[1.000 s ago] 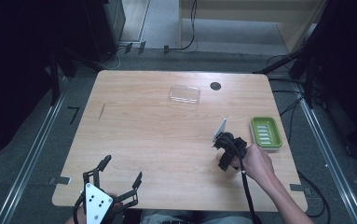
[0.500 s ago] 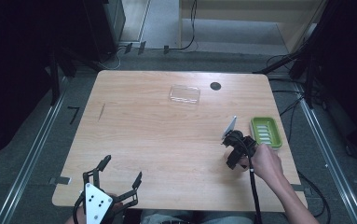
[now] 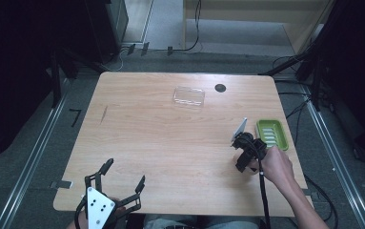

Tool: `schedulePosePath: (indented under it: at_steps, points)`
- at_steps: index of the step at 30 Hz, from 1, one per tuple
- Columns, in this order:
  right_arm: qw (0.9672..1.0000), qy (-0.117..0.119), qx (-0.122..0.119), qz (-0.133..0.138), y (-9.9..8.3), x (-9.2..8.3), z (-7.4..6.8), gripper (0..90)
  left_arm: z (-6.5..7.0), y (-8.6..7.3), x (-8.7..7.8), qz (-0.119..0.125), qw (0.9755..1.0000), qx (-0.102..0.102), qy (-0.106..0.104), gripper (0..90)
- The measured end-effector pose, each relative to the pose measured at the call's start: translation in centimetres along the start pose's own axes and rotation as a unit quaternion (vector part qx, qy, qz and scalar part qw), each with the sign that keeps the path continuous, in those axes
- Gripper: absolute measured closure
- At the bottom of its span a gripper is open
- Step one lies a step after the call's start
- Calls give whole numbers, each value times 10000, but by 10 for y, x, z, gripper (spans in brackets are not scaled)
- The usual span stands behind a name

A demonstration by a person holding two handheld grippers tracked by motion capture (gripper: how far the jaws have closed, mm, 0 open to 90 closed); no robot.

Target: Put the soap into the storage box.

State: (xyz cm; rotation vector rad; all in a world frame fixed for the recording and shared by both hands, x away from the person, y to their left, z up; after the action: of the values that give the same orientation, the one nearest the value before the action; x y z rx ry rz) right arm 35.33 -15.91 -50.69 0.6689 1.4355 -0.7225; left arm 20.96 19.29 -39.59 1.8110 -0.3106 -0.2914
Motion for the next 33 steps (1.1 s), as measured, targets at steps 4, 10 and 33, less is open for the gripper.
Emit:
schedulePosePath:
  at_steps: [4, 10, 33]
  points:
    - [10000, -12, 63, 7, -2, -2, 3, 337, 0, 0, 0, 0, 10000, 4, -5, 99]
    - [9999, -24, 112, 6, -5, -3, 9, 337, 0, 0, 0, 2, 10000, 1, -6, 99]
    - [9991, -95, 399, 54, -16, -13, 34, 337, 0, 0, 0, 1, 10000, 12, -11, 99]
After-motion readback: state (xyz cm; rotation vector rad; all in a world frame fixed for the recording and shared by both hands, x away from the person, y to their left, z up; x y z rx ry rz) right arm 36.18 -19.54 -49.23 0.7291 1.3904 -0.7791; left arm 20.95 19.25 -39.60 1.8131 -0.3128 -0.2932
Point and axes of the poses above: each handheld gripper's, and its own axes: x roughly forward along the jaws, y roughly out of its top, z roughly to its right, the point moved 7 cm from there along x, roughly forward along the jaws
